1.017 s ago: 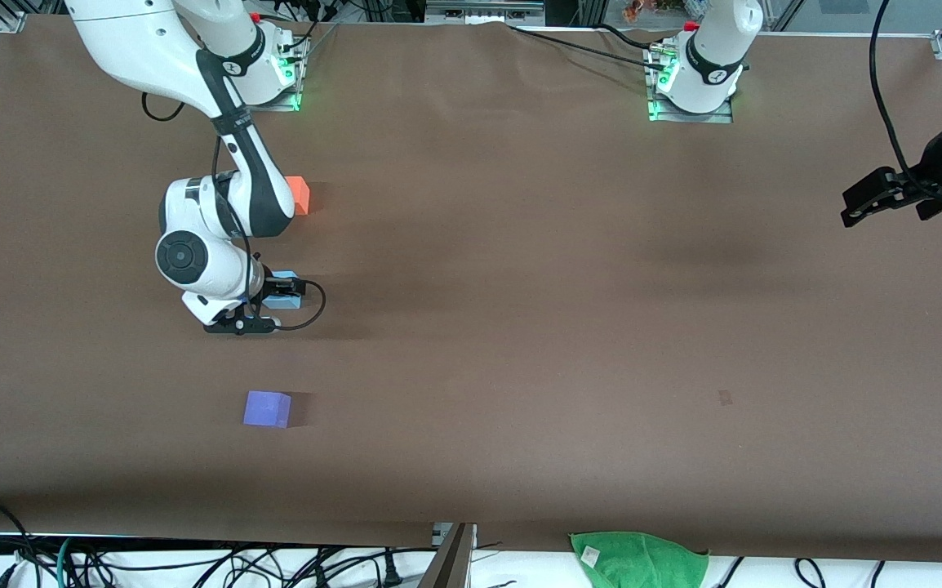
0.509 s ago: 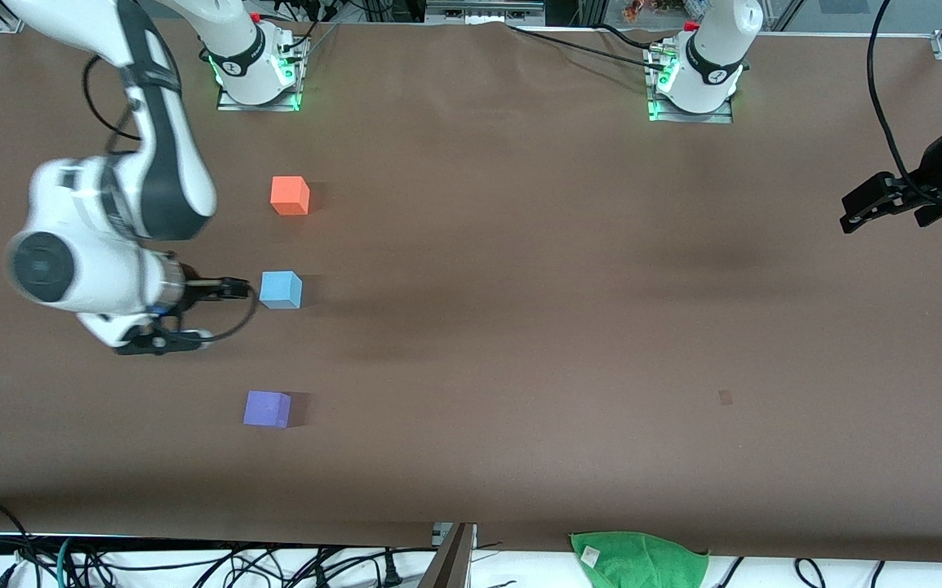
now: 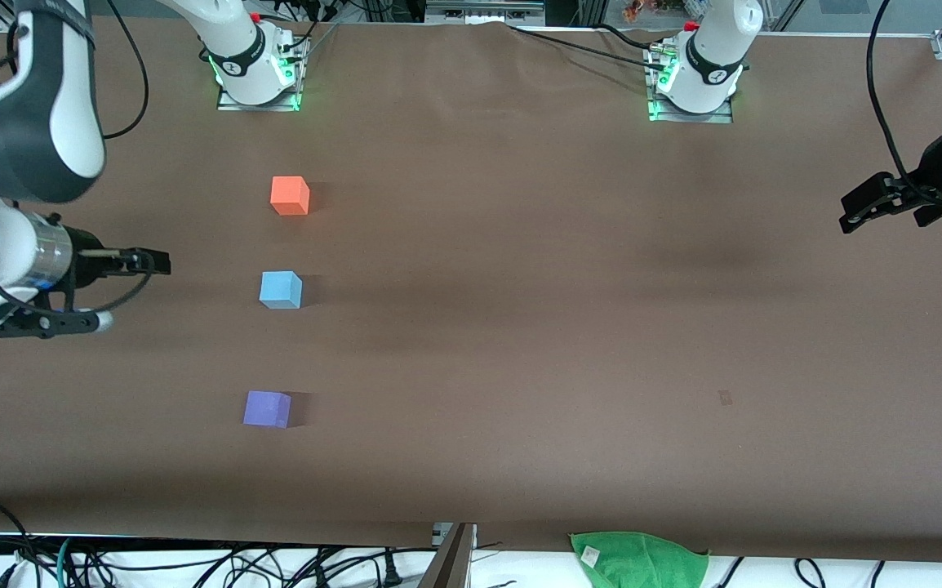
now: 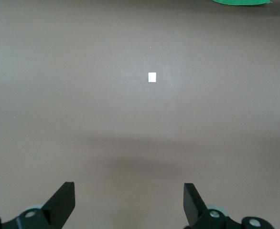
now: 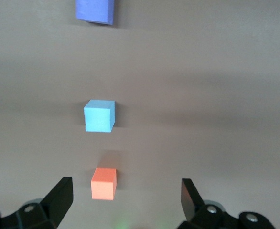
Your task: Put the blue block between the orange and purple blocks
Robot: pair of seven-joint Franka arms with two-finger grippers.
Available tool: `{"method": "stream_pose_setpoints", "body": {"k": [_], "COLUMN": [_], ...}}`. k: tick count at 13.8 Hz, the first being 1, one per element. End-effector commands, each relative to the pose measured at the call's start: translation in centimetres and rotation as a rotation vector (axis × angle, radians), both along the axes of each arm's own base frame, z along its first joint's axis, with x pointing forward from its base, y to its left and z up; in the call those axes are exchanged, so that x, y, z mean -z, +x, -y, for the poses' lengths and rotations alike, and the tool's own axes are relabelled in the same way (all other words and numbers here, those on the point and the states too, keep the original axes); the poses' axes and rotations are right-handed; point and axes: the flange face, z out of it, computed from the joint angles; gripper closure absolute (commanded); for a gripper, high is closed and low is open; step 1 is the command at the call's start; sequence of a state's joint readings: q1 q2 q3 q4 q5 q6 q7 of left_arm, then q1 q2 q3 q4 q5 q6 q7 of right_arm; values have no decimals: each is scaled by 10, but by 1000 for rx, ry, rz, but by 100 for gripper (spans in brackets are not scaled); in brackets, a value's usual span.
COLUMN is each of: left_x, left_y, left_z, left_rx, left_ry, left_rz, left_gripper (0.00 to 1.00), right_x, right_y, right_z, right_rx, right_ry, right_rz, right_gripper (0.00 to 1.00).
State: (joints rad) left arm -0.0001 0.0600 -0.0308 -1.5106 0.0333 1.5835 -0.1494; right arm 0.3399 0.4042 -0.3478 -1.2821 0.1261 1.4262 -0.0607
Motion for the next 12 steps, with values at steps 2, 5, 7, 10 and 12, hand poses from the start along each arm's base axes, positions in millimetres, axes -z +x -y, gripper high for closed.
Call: {"method": "stream_pose_setpoints", "body": {"k": [2, 5, 7, 10, 12], "left_x": [-3, -2, -2, -2, -2], "left_y": [-3, -3, -3, -3, -3], "left_z": [1, 1, 2, 1, 1], "left_rx": [-1, -1, 1, -1, -1], "left_ry": [-17, -17, -17, -17, -17], "left_rz": [10, 8, 8, 8, 8], "left_gripper": [0, 0, 0, 0, 0], "right_x": [-53, -63, -86, -99, -93], "right_y": [-37, -54, -65, -80, -81], "right_z": [2, 7, 26, 61, 63], "right_rx": [-17, -63, -37, 21, -3], "right_ry": [43, 21, 22, 27, 37], "right_rz": [15, 19, 61, 101, 138], "right_gripper": [0, 0, 0, 0, 0]}}
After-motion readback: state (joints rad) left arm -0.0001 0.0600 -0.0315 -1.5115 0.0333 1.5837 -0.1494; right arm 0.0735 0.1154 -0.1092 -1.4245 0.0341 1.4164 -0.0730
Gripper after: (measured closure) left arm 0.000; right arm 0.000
